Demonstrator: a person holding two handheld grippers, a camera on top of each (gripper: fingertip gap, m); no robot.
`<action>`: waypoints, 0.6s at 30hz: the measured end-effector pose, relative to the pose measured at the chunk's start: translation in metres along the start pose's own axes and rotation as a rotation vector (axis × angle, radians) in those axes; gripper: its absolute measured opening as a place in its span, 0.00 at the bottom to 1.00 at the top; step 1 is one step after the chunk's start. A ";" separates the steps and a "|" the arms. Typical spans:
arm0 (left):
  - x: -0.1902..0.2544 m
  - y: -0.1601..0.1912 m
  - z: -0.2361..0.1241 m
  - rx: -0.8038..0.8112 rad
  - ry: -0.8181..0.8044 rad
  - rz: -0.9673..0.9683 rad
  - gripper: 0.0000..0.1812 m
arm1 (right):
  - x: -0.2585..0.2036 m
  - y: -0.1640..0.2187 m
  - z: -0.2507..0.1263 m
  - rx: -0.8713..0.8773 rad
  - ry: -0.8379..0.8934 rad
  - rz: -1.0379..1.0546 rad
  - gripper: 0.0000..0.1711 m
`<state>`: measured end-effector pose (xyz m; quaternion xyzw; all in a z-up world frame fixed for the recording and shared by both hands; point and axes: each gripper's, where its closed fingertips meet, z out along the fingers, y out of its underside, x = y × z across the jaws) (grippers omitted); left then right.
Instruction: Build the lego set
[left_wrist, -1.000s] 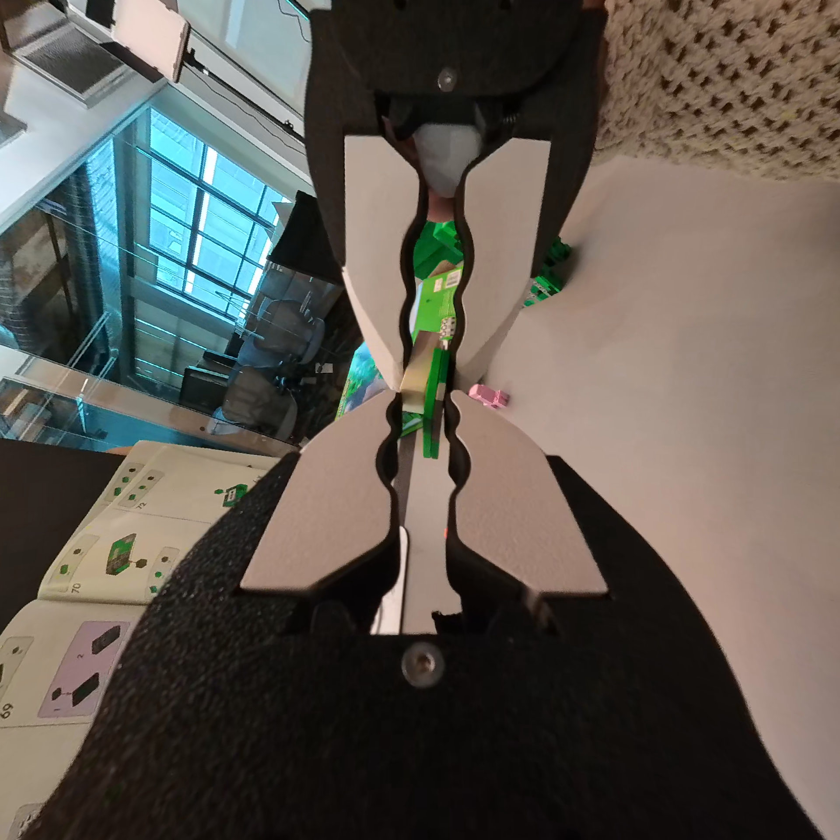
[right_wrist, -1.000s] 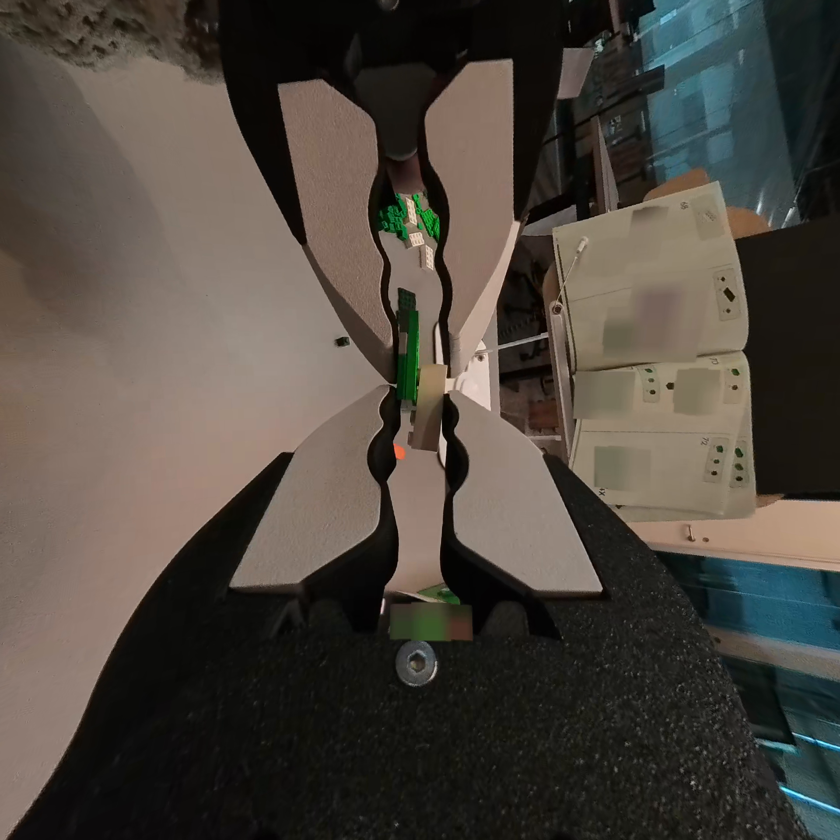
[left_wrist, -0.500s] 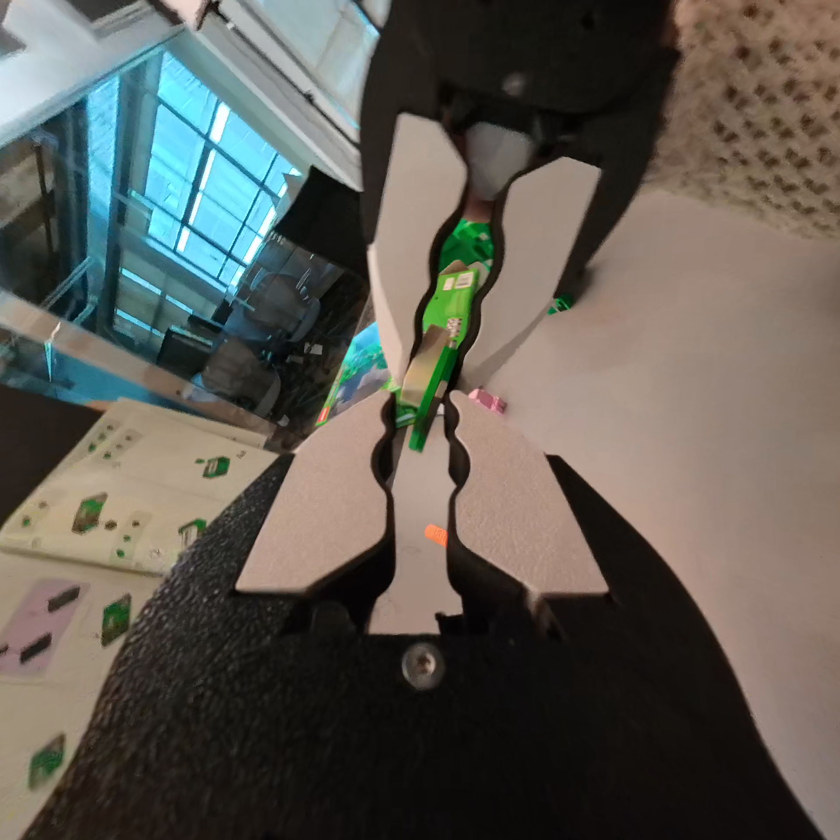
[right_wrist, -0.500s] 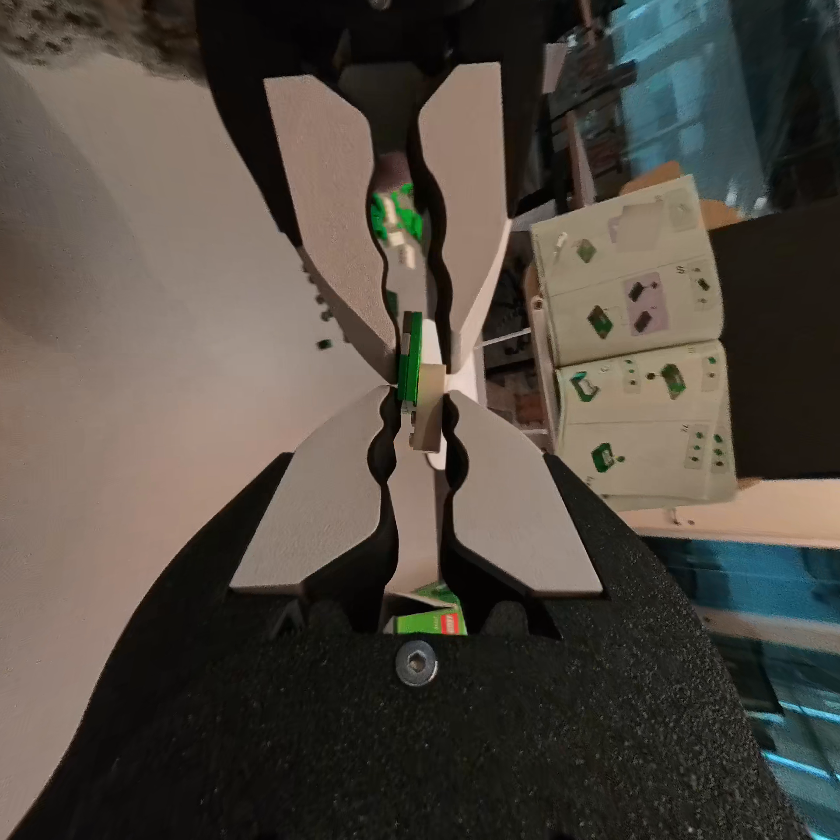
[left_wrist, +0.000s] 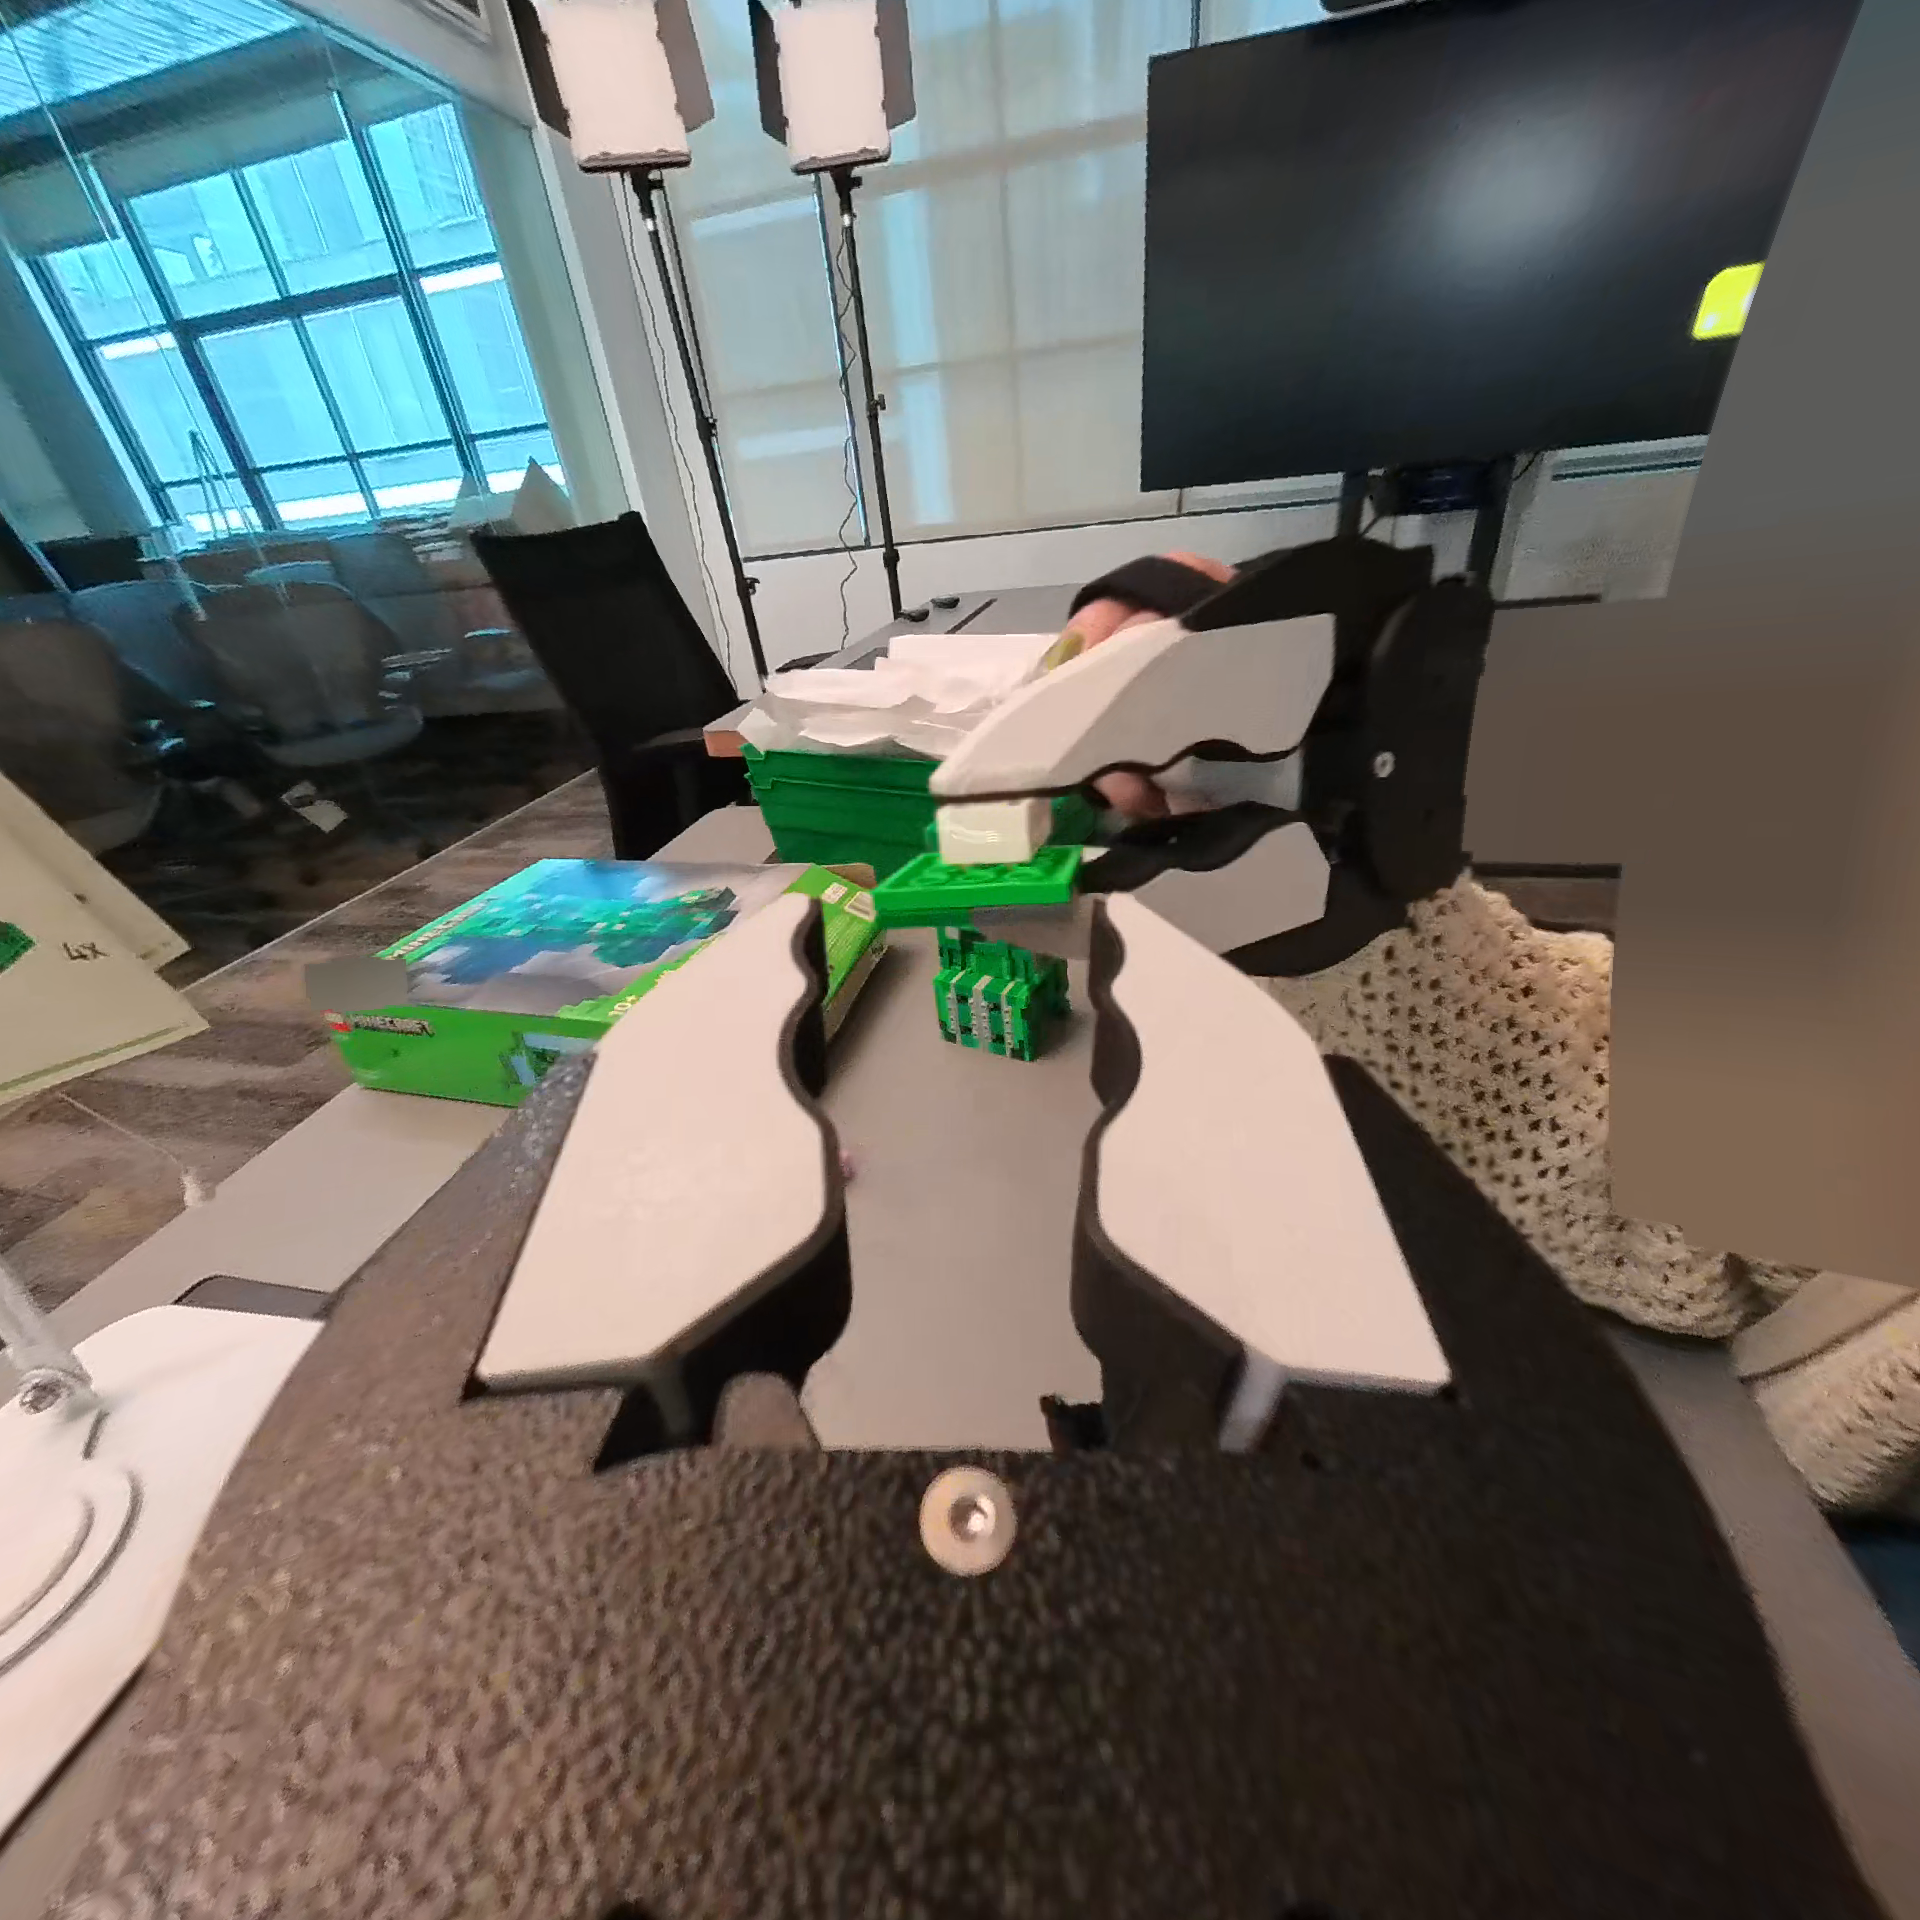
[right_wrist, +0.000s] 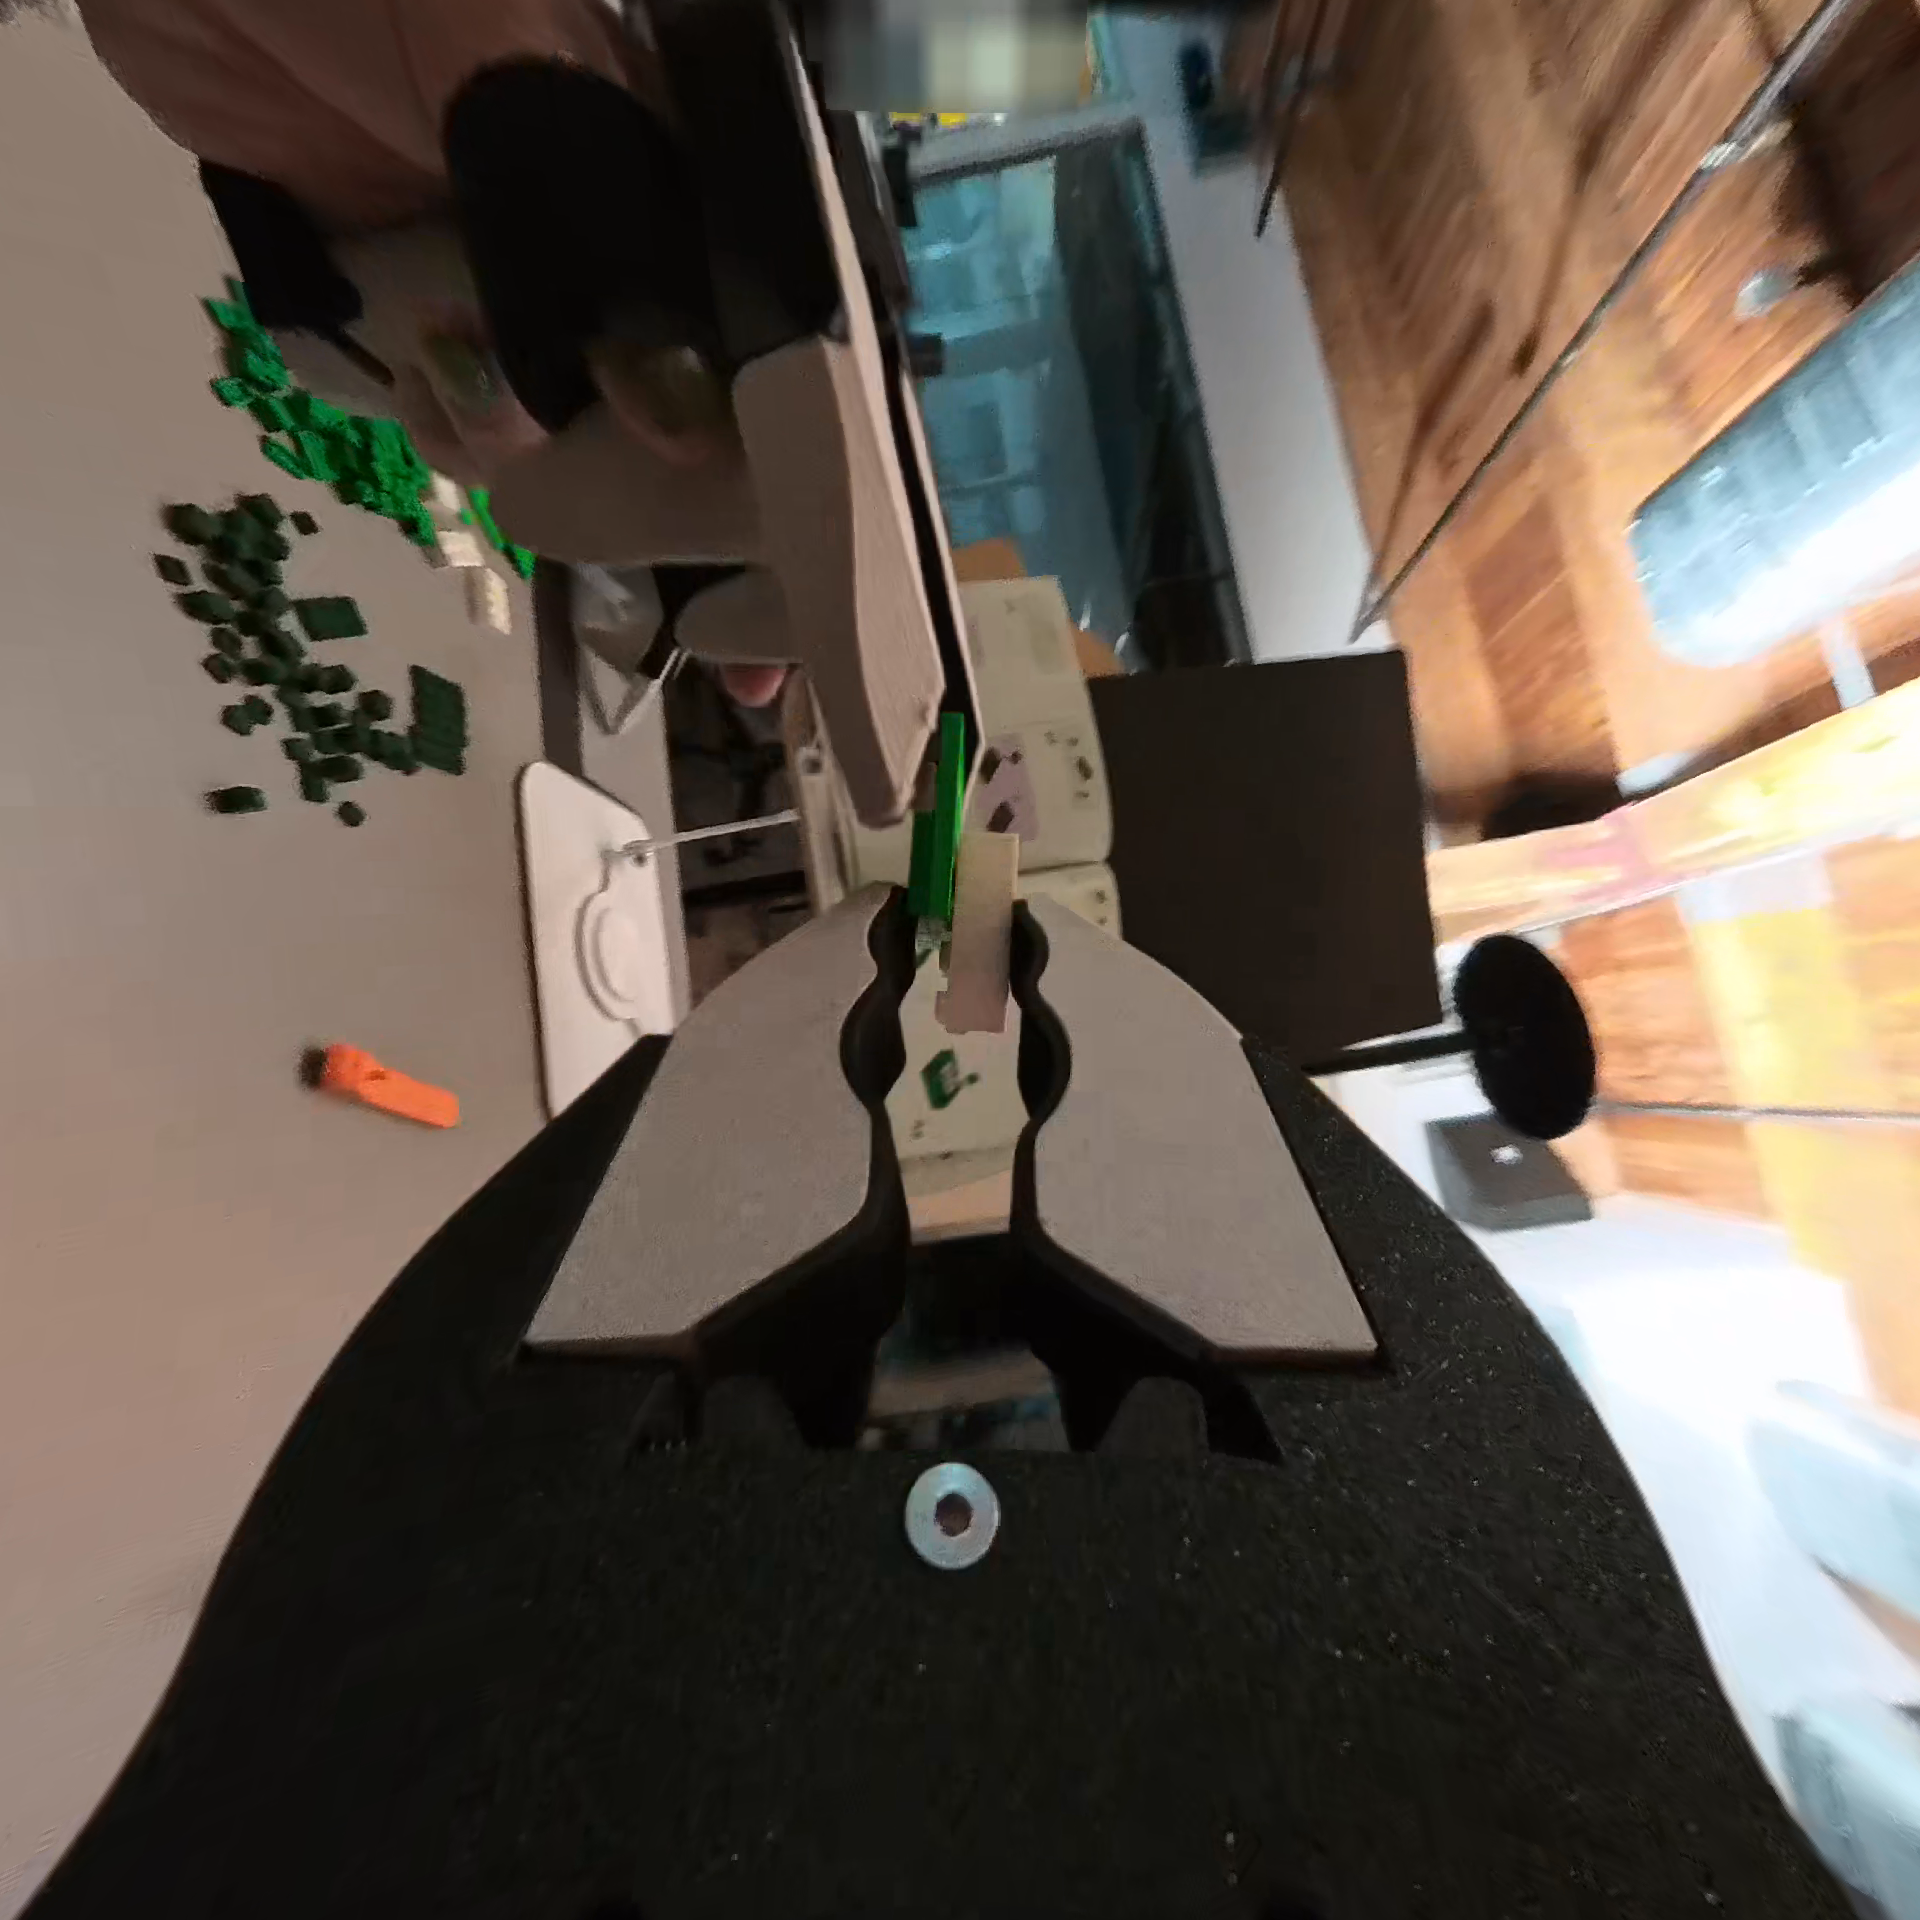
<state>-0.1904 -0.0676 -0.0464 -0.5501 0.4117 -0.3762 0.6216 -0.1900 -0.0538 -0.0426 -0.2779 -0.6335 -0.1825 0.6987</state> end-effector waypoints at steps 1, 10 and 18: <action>0.001 -0.001 0.000 -0.001 -0.003 0.016 0.26 | 0.002 -0.005 -0.002 0.021 0.022 -0.026 0.10; 0.011 -0.006 0.003 0.017 0.017 0.048 0.22 | 0.006 -0.009 -0.008 0.036 0.030 -0.035 0.10; 0.011 -0.007 0.002 0.024 0.033 0.000 0.20 | 0.005 -0.013 -0.005 0.046 0.026 -0.021 0.10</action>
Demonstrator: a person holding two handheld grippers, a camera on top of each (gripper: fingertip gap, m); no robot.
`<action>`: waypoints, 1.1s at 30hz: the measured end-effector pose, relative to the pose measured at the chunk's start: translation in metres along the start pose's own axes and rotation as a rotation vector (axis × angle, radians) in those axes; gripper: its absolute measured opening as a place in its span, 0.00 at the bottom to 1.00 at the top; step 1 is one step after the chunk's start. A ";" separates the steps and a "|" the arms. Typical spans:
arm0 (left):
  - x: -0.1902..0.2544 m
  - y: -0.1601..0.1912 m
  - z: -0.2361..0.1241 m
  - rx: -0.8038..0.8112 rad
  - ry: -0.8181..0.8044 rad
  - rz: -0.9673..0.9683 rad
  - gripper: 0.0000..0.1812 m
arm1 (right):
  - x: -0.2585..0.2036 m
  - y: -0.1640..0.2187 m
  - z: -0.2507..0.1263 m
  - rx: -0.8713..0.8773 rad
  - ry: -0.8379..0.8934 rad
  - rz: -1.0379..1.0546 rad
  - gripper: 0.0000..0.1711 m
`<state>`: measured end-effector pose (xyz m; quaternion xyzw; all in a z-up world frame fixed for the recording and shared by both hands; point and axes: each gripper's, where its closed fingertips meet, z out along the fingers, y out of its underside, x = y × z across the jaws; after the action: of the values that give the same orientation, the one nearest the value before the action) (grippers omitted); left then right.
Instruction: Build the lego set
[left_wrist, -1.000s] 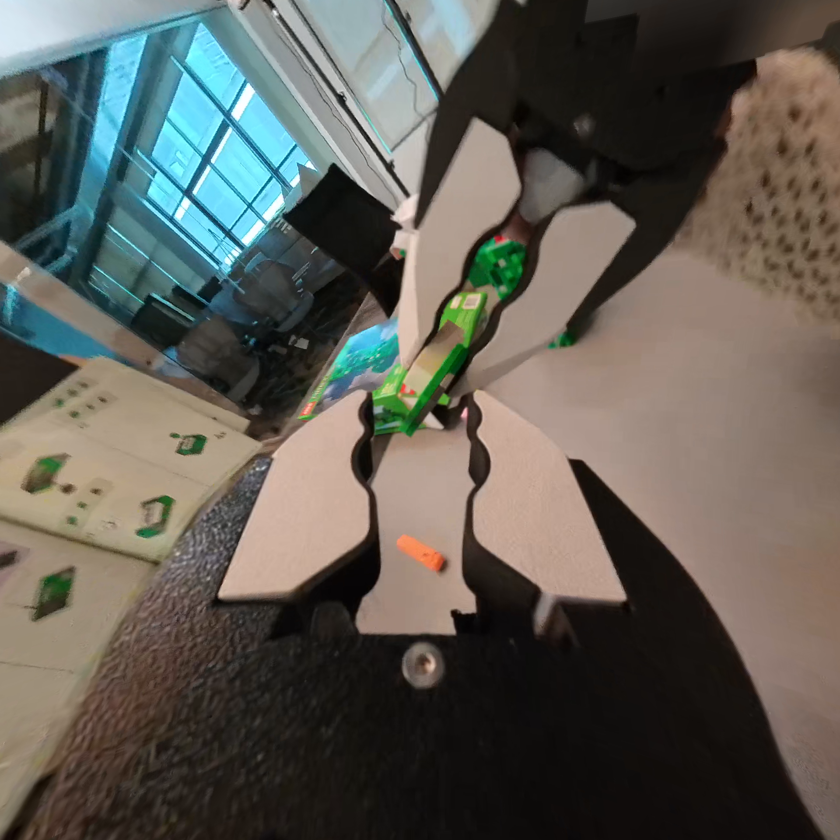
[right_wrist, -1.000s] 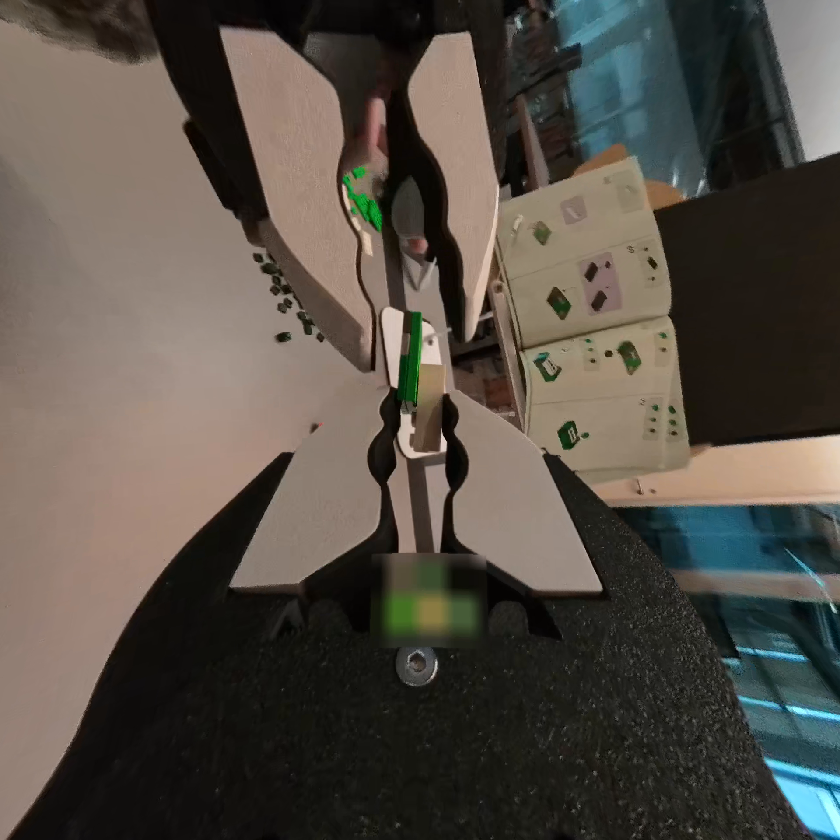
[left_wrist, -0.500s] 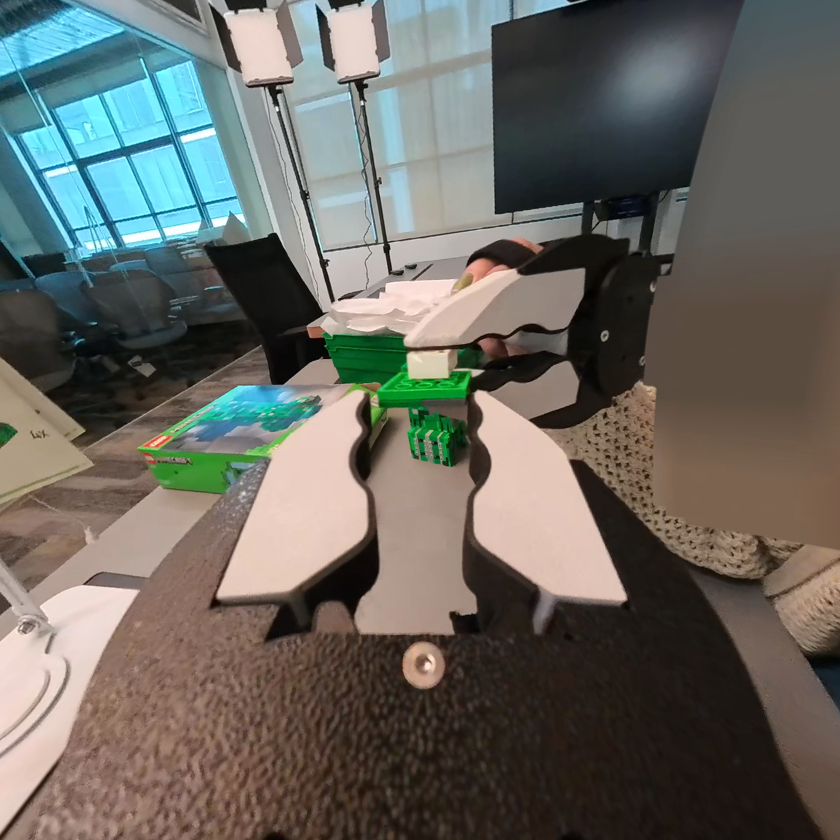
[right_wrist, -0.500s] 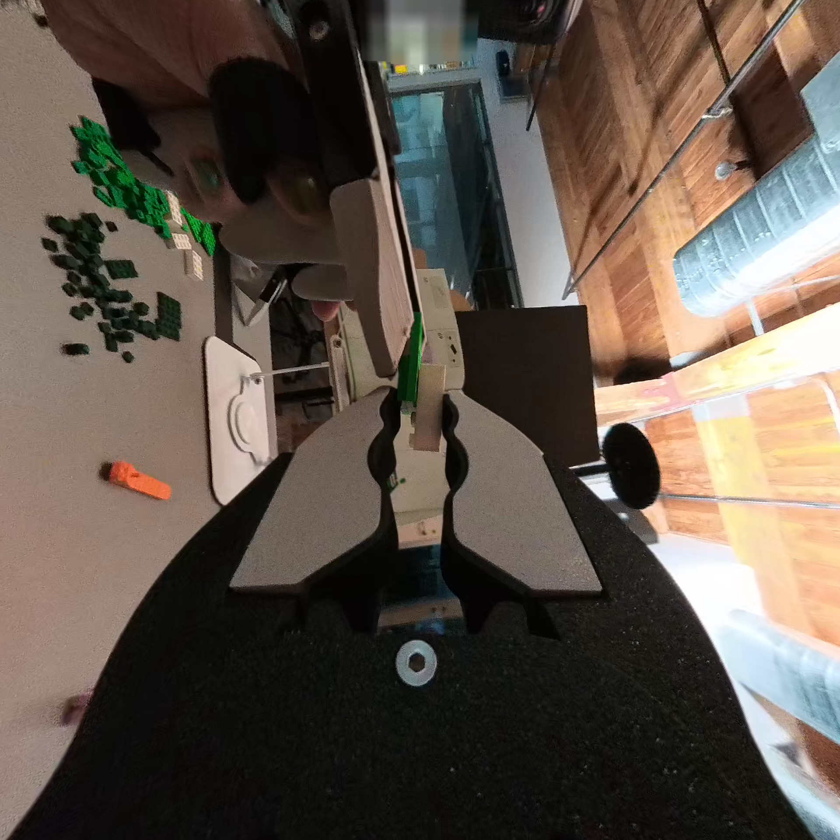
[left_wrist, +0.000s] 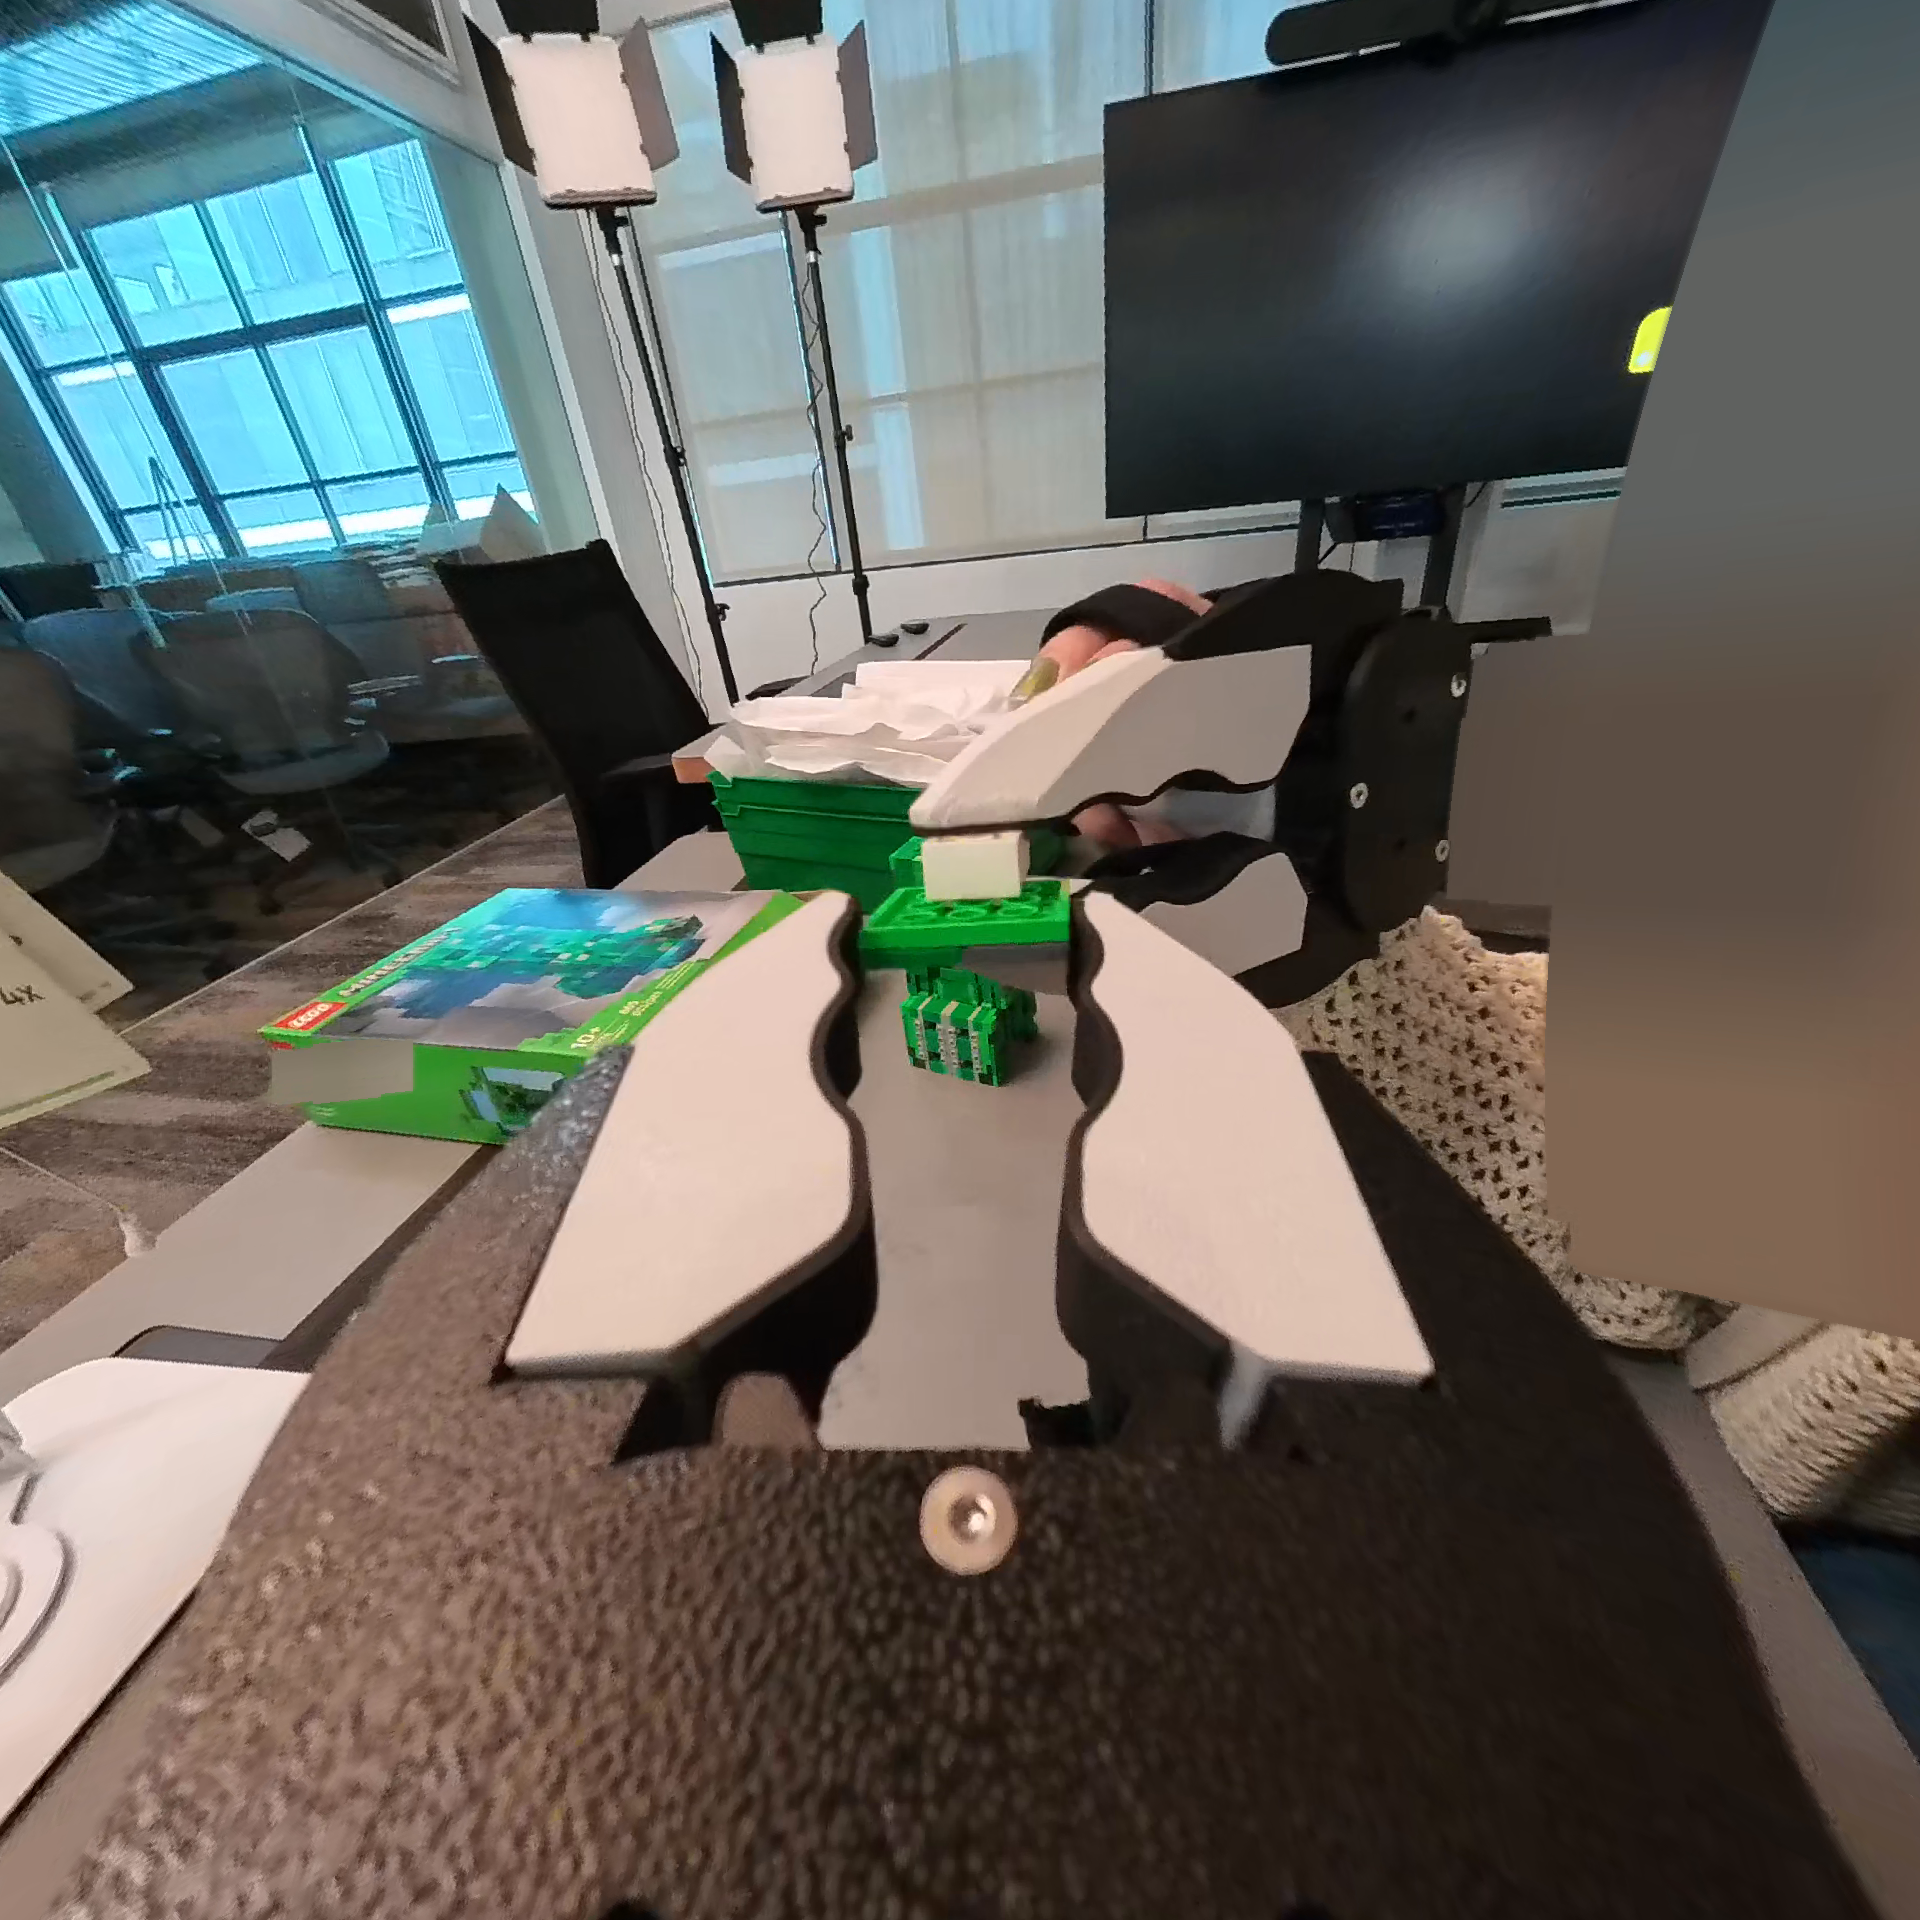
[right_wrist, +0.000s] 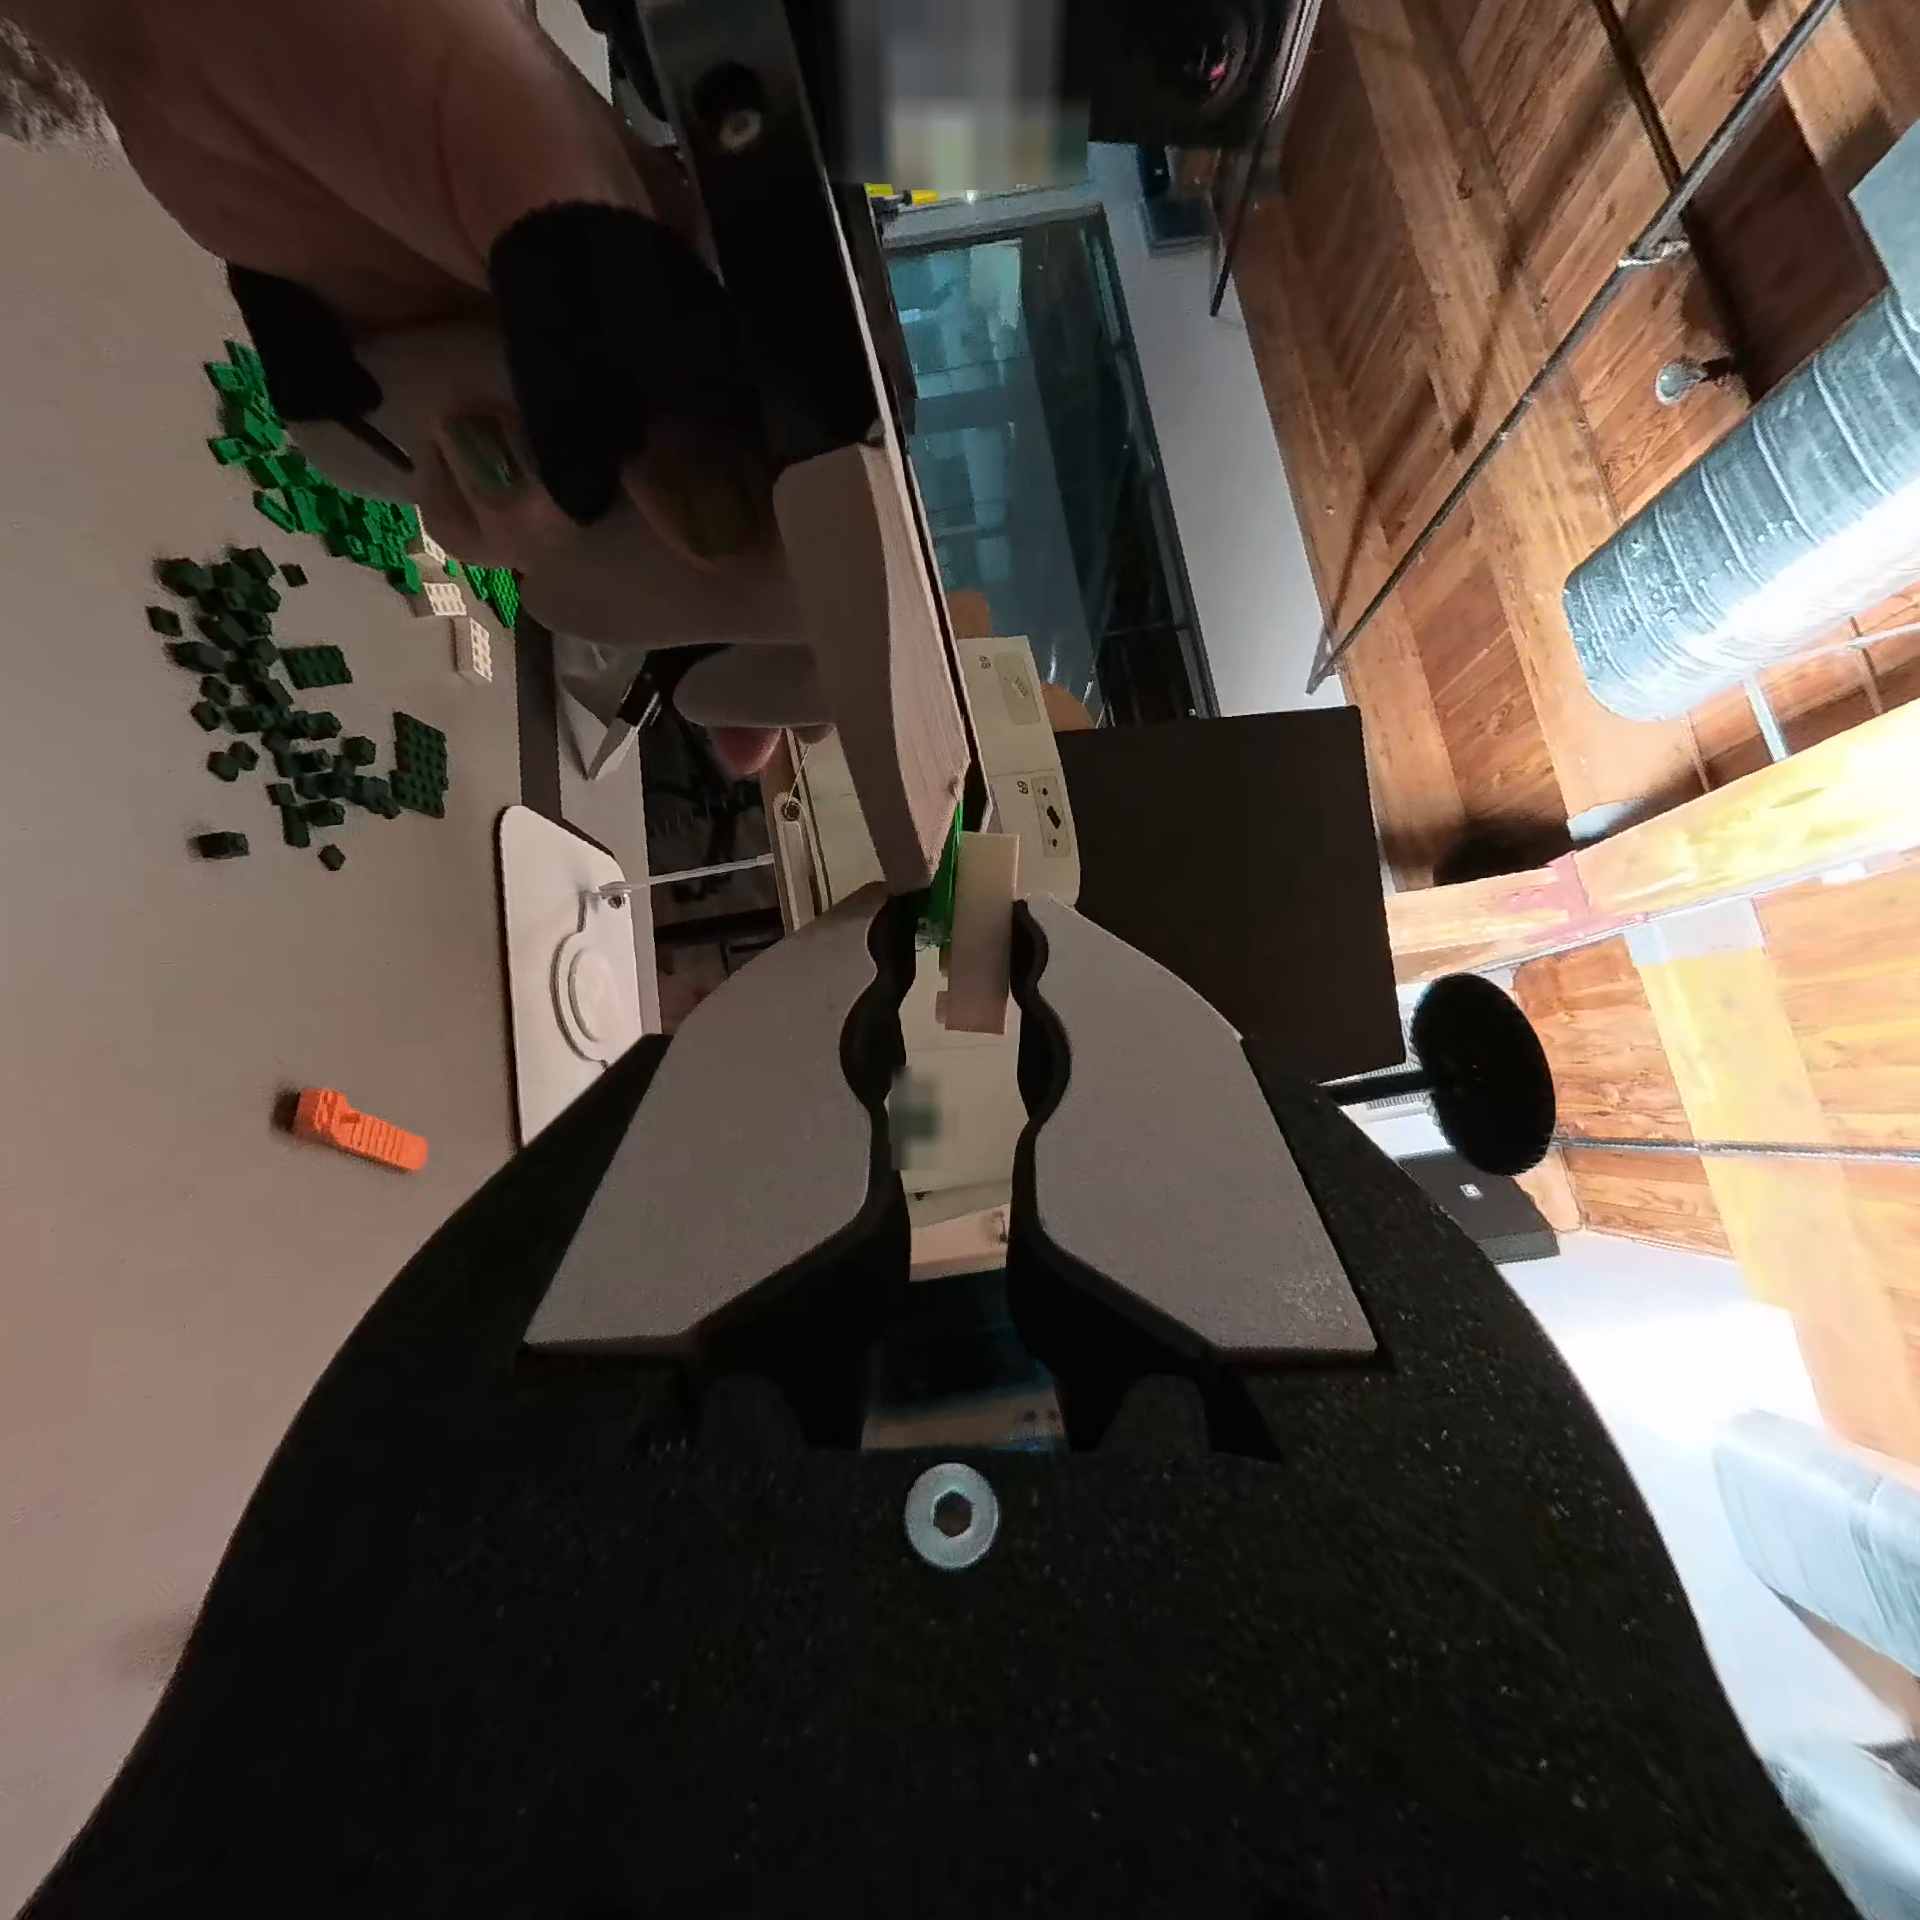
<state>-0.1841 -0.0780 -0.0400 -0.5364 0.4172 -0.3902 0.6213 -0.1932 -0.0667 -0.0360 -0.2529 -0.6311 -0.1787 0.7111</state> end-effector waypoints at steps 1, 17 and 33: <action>0.000 0.001 0.000 -0.008 -0.003 0.001 0.20 | 0.000 0.000 0.000 0.001 -0.002 -0.003 0.10; -0.026 -0.001 -0.020 0.121 0.101 -0.366 0.20 | 0.001 0.032 -0.001 -0.078 -0.099 0.357 0.20; 0.015 0.021 -0.017 -0.111 0.143 0.271 0.20 | -0.027 -0.019 -0.022 0.220 -0.604 0.874 0.17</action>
<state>-0.1942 -0.0957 -0.0641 -0.4796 0.5496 -0.3163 0.6065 -0.1899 -0.0964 -0.0618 -0.4560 -0.6585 0.2815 0.5285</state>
